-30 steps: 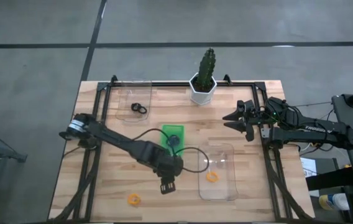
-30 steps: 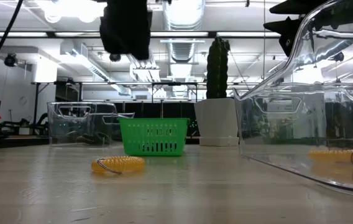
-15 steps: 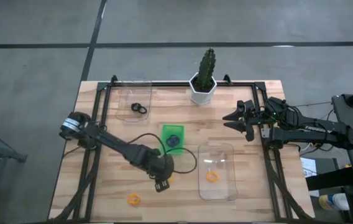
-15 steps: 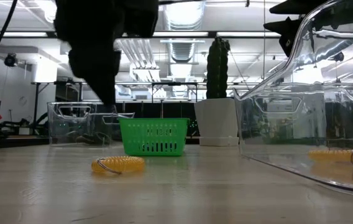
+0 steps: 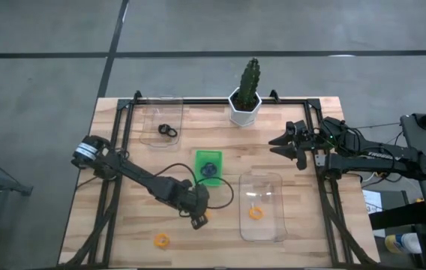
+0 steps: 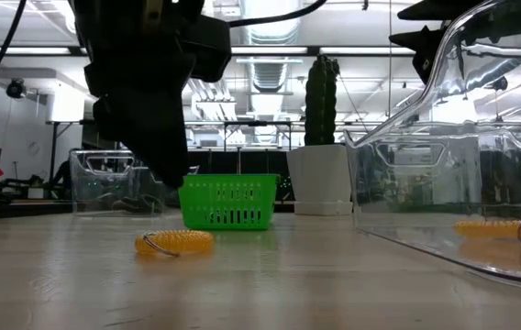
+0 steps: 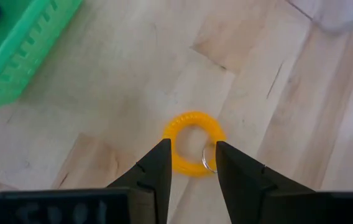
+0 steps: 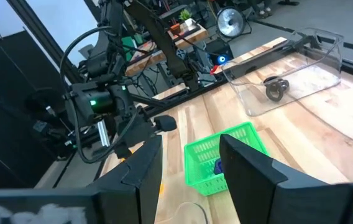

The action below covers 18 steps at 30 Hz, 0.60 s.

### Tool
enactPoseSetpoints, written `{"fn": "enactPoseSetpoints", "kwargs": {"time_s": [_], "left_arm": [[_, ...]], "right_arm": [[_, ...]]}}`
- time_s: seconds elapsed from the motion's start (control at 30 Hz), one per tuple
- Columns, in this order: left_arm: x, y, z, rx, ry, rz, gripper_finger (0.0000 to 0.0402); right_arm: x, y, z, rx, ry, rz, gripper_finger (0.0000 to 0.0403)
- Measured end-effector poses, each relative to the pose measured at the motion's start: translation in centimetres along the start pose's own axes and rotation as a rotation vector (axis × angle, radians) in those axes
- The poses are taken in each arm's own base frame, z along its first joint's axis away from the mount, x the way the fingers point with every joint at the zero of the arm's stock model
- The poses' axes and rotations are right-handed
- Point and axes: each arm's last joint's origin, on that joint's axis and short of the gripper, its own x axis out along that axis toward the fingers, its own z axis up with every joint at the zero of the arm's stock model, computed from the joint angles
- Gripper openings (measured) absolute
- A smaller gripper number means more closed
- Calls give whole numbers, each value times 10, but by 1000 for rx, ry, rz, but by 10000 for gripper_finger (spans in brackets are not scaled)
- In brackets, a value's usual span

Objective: Sort spring keychains
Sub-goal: Put the top yellow spring keychain into the bottom transparent bin

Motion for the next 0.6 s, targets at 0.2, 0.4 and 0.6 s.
{"fn": "enactPoseSetpoints", "kwargs": {"time_s": [0.2,0.4,0.6], "left_arm": [[2,1,1,-3,-20,16,117],[14,1,-1,-13,-10,27,117],[19,4,0,-44,-5,41,117]], "right_arm": [[0,0,0,0,0,0,155],[0,0,0,0,0,0,155],[0,0,0,0,0,0,155]]}}
